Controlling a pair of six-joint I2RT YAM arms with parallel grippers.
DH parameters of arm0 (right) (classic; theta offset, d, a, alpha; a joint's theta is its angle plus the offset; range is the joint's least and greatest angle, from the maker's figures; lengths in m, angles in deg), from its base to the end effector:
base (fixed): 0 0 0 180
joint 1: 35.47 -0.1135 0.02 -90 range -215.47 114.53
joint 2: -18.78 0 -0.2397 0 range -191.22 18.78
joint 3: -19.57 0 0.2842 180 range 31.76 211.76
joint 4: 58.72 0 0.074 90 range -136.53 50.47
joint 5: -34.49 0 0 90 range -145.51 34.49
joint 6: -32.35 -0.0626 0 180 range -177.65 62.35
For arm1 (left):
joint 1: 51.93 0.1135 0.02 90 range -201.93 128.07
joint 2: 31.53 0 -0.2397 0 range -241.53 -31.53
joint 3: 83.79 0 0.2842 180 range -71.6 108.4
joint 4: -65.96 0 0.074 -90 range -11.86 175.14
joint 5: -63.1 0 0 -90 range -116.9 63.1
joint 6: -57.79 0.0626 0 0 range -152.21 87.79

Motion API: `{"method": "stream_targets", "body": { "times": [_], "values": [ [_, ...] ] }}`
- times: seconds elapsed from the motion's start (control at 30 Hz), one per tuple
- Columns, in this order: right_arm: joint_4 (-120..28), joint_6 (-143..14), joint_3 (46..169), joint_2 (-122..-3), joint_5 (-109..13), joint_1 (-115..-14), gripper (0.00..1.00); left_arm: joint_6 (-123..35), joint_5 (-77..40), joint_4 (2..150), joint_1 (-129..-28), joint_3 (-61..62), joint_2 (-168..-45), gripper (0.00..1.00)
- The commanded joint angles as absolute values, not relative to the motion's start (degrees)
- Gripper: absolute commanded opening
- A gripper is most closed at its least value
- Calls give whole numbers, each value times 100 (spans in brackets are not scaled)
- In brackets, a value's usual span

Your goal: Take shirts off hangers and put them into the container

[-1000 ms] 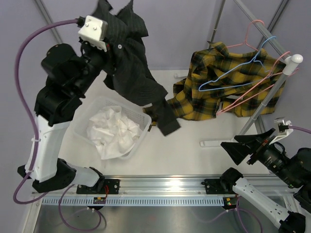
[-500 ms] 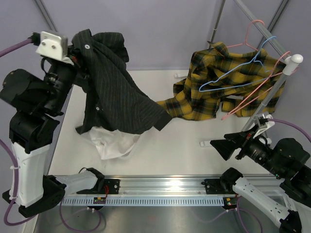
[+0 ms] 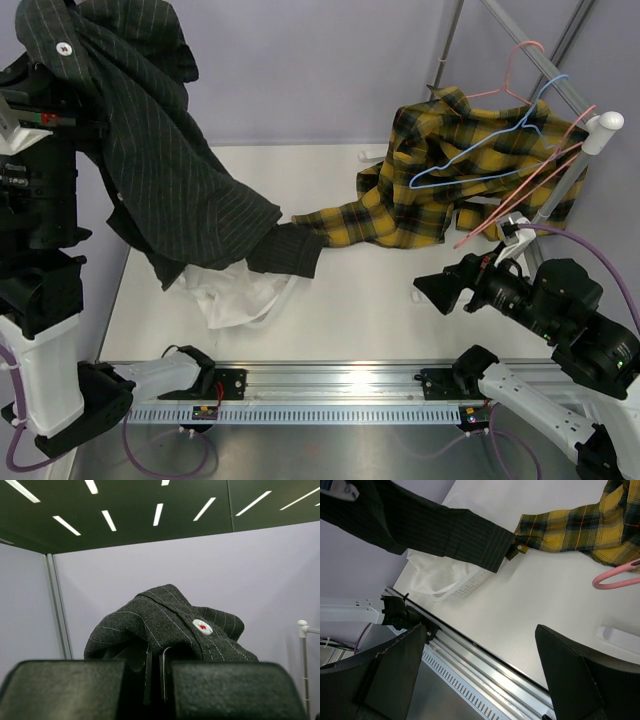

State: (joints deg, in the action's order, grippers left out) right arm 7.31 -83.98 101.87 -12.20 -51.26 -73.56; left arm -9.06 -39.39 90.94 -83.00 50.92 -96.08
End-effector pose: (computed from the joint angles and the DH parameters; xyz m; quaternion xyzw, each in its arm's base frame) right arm 0.0948 0.0802 0.4241 -0.1036 0.7848 0.3502 0.5008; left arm 0.1001 -0.0445 0.6931 0.0832 0.3832 -0.0221 0.9197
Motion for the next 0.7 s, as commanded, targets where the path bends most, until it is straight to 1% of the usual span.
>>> {"method": "stream_targets", "body": {
  "times": [0.0, 0.1, 0.3, 0.43, 0.5, 0.67],
  "values": [
    [436, -8270, 10277, -1452, -4901, -7344, 99, -427, -4096, 8001, -8295, 4855, -9665, 0],
    [471, -8235, 10470, -1627, -4883, -7344, 99, -32, -4105, 7615, -8295, 4740, -9718, 0],
    [690, -8164, 10918, -1970, -4857, -7353, 99, 626, -4176, 7419, -8146, 4994, -10113, 0],
    [735, -8164, 11077, -2173, -4673, -7344, 99, 1251, -4245, 6972, -7970, 5162, -10280, 0],
    [769, -8129, 11138, -2339, -4541, -7344, 99, 1532, -4097, 6778, -7961, 5153, -10280, 0],
    [778, -8068, 11157, -2507, -4409, -7353, 99, 1691, -4069, 6637, -7961, 5153, -10280, 0]
  ]
}}
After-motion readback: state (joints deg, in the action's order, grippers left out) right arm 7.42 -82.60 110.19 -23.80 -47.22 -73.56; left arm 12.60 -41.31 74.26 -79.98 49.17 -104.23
